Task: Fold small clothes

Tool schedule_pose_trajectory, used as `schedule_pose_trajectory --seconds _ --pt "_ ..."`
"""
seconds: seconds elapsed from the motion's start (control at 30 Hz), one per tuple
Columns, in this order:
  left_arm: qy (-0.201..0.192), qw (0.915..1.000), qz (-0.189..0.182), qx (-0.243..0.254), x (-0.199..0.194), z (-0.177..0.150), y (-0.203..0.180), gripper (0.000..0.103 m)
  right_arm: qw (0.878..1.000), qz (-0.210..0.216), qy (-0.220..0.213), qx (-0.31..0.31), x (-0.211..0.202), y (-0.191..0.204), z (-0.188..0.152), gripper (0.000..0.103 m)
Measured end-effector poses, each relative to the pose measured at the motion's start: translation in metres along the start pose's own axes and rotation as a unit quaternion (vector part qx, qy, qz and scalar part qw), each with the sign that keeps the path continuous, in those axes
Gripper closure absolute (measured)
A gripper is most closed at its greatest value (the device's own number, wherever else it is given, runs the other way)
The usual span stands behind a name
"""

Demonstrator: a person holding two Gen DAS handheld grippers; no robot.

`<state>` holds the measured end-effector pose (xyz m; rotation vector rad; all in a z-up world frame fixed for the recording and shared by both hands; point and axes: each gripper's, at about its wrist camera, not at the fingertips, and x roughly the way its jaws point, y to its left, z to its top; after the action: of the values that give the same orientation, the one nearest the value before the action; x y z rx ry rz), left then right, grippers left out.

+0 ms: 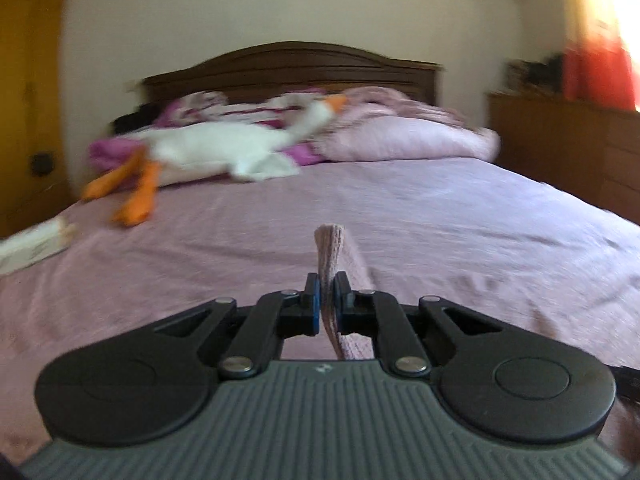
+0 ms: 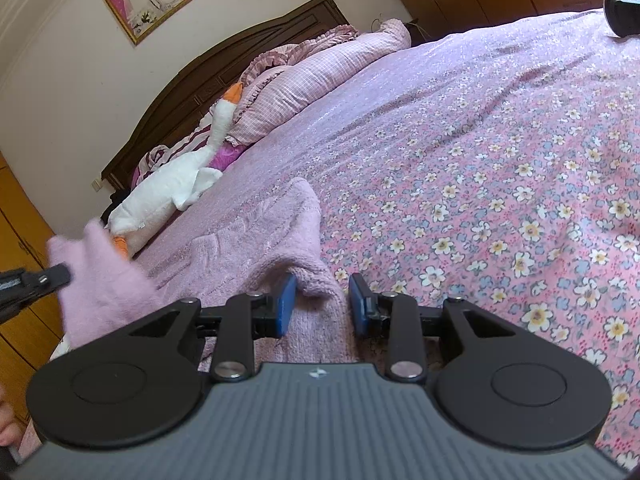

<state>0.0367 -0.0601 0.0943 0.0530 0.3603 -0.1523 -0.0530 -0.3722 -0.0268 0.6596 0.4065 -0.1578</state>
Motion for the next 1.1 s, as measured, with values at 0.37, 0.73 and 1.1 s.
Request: schedule_pose_trajectory --seconds 0.37,0.73,1.1 --pt "0.086 0.9899 0.098 -0.055 -0.002 -0.047 0.064 0.093 1.000 -0.005 0.002 -0.010 0.001 0.003 0.001 0.065" --pt "0.121 0.9881 0.069 -0.066 -0.017 -0.059 0.084 0.070 1.000 -0.009 0.009 -0.020 0.004 0.006 0.001 0.064" --pt "0.112 0.9866 0.065 -0.099 -0.024 -0.046 0.124 0.053 0.993 -0.010 0.051 -0.104 -0.001 0.038 0.024 0.064"
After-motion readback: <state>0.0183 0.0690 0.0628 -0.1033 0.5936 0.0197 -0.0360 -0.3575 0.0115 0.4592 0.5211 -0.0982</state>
